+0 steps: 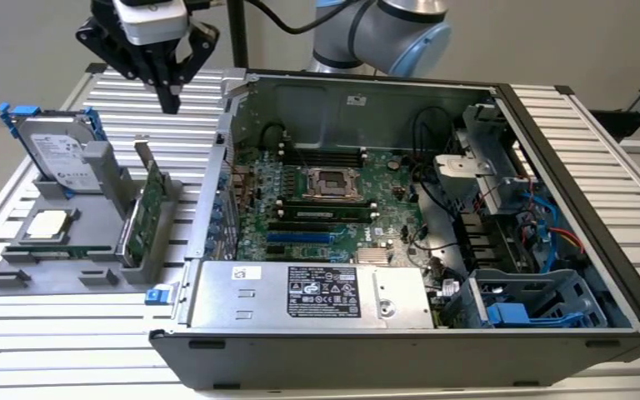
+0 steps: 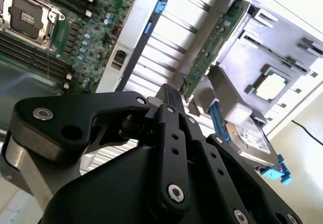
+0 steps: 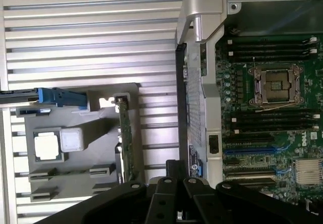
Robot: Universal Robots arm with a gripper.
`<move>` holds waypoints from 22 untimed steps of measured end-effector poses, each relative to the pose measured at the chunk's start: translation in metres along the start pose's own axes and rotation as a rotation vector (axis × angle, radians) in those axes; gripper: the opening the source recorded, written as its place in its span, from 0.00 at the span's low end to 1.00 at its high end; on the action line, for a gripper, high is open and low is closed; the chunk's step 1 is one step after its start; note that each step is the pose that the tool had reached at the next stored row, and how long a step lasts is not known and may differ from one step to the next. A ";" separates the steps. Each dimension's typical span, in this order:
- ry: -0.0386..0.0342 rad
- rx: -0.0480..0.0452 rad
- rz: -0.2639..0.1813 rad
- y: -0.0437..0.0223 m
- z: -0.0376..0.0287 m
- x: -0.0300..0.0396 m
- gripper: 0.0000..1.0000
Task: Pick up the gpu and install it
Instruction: 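Reach for the gpu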
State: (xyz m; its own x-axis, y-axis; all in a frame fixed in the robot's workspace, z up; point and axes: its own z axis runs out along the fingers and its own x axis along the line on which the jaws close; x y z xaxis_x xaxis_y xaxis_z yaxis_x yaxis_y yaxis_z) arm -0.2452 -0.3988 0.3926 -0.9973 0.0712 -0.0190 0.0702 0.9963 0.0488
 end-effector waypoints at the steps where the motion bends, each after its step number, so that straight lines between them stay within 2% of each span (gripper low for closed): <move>1: 0.0000 0.0000 0.000 -0.0001 0.0000 0.0011 0.00; 22: 0.0000 0.0001 0.000 -0.0038 -0.0006 0.0221 0.00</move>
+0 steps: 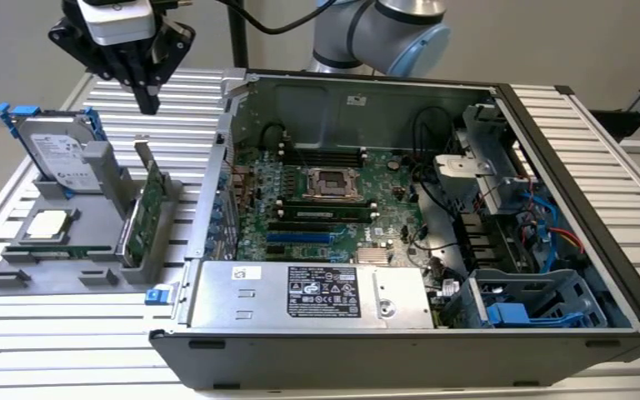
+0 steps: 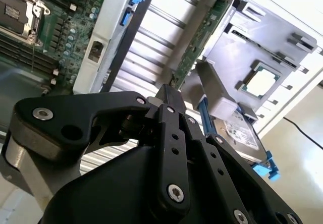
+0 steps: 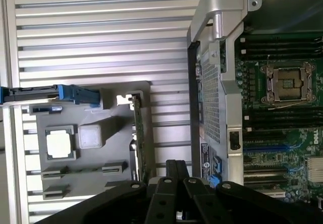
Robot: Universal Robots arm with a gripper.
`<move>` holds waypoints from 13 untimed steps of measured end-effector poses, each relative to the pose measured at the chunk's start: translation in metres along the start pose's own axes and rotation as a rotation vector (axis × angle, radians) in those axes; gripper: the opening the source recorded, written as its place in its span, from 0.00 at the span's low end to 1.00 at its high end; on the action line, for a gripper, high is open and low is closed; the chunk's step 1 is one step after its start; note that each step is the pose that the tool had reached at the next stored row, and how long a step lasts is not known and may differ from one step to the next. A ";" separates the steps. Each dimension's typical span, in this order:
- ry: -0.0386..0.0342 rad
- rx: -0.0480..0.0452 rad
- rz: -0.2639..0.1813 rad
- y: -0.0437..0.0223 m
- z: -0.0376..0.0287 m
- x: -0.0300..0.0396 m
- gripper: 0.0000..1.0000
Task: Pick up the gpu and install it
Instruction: 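Reach for the gpu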
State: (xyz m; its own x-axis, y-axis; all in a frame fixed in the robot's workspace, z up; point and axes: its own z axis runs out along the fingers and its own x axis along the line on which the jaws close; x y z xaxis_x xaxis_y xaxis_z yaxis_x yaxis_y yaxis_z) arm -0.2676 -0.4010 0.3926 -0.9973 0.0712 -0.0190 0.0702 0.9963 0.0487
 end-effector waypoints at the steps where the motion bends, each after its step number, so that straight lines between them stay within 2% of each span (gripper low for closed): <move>1: -0.0001 -0.0001 0.000 -0.0001 0.0000 0.0009 0.00; 13: 0.0000 0.0000 0.000 -0.0011 -0.0003 0.0109 0.00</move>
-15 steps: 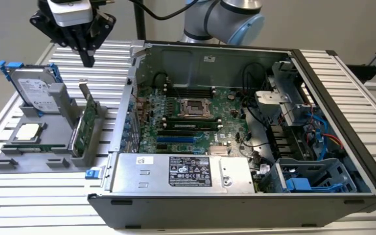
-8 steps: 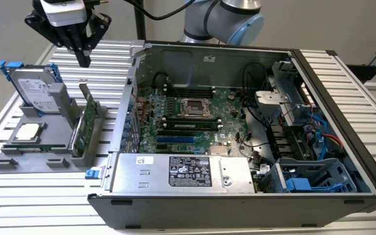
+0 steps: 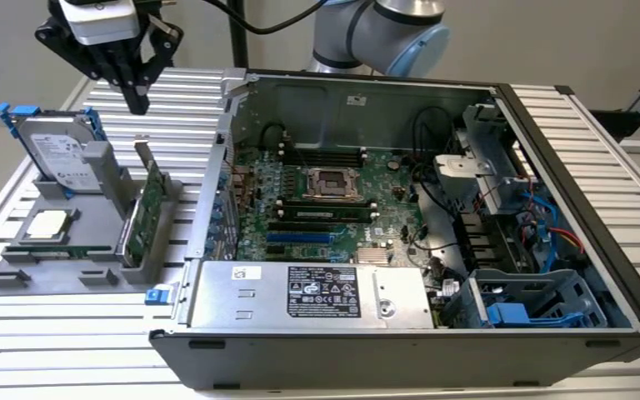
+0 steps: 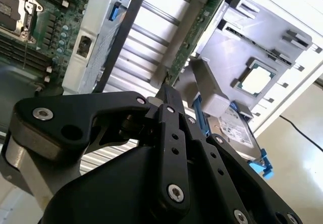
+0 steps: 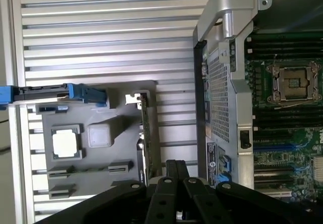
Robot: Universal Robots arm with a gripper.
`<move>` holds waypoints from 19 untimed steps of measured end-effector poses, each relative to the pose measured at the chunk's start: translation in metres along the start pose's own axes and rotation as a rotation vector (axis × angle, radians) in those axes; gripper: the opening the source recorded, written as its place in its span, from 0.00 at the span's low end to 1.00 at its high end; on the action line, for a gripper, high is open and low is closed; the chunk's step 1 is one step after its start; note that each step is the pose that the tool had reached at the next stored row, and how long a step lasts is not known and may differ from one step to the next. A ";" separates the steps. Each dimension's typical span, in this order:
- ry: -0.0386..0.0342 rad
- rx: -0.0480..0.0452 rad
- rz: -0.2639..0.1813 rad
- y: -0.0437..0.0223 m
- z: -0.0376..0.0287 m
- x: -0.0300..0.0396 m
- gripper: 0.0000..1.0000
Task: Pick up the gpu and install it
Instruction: 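Reach for the gpu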
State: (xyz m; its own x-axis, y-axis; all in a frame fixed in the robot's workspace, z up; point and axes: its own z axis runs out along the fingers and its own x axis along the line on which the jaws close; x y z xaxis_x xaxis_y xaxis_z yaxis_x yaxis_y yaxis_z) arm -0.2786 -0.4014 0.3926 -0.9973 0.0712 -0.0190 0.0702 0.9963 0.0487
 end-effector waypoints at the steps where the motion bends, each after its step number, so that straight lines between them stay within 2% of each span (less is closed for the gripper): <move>1: 0.0000 0.0000 0.000 -0.0001 0.0000 0.0008 0.00; 19: 0.0000 0.0000 0.000 -0.0012 -0.0003 0.0159 0.00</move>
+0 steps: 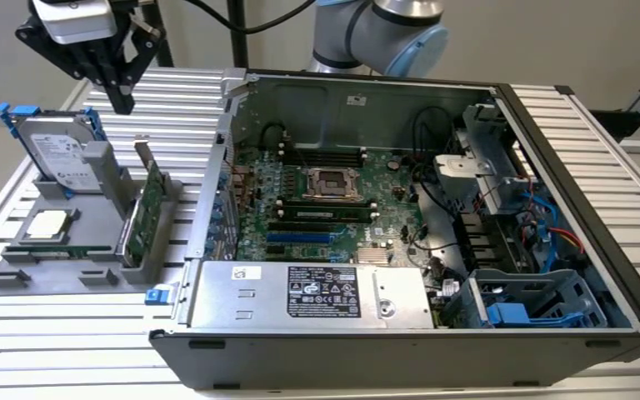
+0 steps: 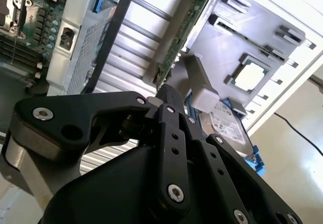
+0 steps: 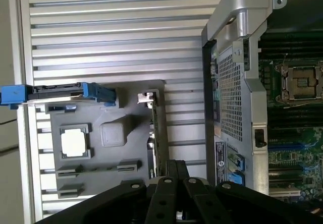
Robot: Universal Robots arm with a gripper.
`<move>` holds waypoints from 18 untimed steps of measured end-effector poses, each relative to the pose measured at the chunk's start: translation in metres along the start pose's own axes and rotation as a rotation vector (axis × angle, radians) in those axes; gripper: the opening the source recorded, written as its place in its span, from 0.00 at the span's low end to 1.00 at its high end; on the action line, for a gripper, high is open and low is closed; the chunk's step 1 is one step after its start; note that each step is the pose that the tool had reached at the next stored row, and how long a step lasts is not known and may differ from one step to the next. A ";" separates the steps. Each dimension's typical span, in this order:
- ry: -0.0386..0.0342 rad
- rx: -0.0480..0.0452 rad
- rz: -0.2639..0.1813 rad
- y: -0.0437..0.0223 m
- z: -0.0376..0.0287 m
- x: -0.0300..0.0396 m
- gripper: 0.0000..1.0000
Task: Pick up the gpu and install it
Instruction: 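Reach for the gpu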
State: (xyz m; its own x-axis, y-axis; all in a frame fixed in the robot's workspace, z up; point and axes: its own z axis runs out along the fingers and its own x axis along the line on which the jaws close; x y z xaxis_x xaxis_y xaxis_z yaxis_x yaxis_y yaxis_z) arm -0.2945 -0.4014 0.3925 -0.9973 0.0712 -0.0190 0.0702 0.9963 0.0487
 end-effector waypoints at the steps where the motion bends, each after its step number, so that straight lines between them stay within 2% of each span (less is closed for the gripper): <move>1: 0.0000 0.0000 0.000 -0.0001 0.0000 0.0008 0.00; 18: 0.0001 0.0001 0.000 -0.0012 -0.0004 0.0162 0.00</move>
State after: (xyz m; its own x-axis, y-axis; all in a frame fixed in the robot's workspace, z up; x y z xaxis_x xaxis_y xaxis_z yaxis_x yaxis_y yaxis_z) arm -0.3107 -0.4015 0.3925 -0.9973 0.0712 -0.0189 0.0702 0.9963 0.0487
